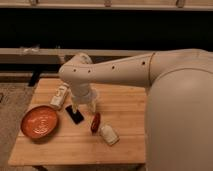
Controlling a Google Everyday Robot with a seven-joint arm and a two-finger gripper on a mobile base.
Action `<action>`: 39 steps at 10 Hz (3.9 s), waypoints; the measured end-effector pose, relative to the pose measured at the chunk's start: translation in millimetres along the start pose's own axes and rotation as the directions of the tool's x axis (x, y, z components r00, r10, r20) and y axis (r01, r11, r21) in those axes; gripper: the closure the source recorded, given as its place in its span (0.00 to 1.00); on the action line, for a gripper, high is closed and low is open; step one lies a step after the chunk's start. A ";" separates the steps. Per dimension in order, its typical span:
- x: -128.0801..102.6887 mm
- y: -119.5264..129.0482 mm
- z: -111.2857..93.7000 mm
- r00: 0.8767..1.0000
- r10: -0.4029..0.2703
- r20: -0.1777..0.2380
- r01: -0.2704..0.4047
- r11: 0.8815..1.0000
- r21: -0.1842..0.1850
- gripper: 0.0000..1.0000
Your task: Pick up the ceramic cup
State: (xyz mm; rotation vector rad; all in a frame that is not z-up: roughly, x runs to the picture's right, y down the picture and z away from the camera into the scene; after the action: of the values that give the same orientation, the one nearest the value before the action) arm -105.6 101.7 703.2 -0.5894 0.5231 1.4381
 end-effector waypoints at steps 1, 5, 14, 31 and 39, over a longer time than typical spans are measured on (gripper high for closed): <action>0.0 0.0 0.0 1.000 0.000 0.000 0.000 1.000 0.000 0.35; 0.0 0.0 0.0 1.000 0.000 0.000 0.000 1.000 0.000 0.35; 0.0 0.0 0.0 1.000 0.000 0.000 0.000 1.000 0.000 0.35; -50.5 -66.5 20.3 0.997 0.060 0.037 -0.061 0.998 0.011 0.35; -143.1 -95.5 50.4 0.993 0.061 0.102 -0.058 0.998 -0.035 0.35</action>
State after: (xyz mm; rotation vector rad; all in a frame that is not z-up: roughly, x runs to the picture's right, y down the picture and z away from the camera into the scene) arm -21.2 23.4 840.5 -0.5257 0.4404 1.5270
